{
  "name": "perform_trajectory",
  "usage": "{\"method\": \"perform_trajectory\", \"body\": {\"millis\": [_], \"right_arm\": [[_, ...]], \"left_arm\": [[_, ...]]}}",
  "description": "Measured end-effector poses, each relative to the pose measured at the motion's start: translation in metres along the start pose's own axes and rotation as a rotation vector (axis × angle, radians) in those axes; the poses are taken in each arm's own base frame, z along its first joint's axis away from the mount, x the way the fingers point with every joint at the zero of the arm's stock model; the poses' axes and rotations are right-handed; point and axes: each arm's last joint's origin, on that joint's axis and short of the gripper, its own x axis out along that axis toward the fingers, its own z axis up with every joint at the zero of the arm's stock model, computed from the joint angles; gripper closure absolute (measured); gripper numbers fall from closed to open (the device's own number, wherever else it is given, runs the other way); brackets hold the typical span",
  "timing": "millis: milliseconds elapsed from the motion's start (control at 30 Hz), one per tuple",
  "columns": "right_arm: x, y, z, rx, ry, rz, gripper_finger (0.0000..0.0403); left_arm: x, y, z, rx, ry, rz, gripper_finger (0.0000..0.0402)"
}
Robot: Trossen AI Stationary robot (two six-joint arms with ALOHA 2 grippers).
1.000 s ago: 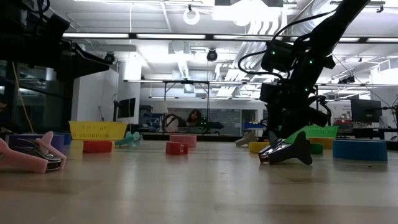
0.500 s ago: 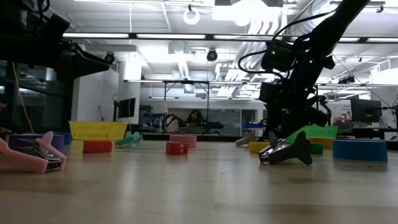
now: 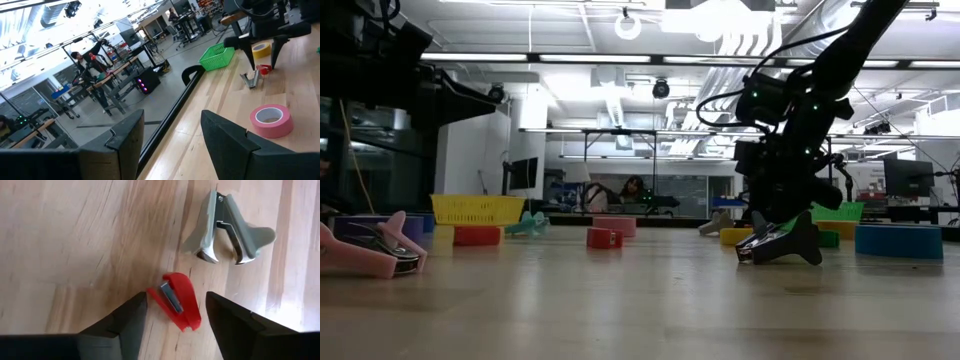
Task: Pick and place Stapler, Stapler remover, tape
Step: Put the top right red stapler into the green bin
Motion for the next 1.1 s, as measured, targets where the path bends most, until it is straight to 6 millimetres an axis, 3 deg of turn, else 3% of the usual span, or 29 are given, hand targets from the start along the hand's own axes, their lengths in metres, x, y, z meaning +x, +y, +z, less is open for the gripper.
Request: {"method": "perform_trajectory", "body": {"millis": [433,700,867,1100], "right_arm": [[0.000,0.001,-0.001,0.038,0.003,0.016,0.0314],[-0.002,0.000,-0.001,0.186,0.008,-0.005,0.0354],[-0.015,-0.001,-0.003,0.357,0.065,-0.064,0.0345],[-0.048,-0.021,0.007,0.592,0.200,-0.259,0.0353]], "left_arm": [[0.000,0.000,0.000,0.000,0.000,0.000,0.0208],[0.000,0.000,0.000,0.000,0.000,0.000,0.0208],[0.000,0.000,0.000,0.000,0.000,0.000,0.0208],[0.000,0.000,0.000,0.000,-0.001,-0.001,0.0208]]}}
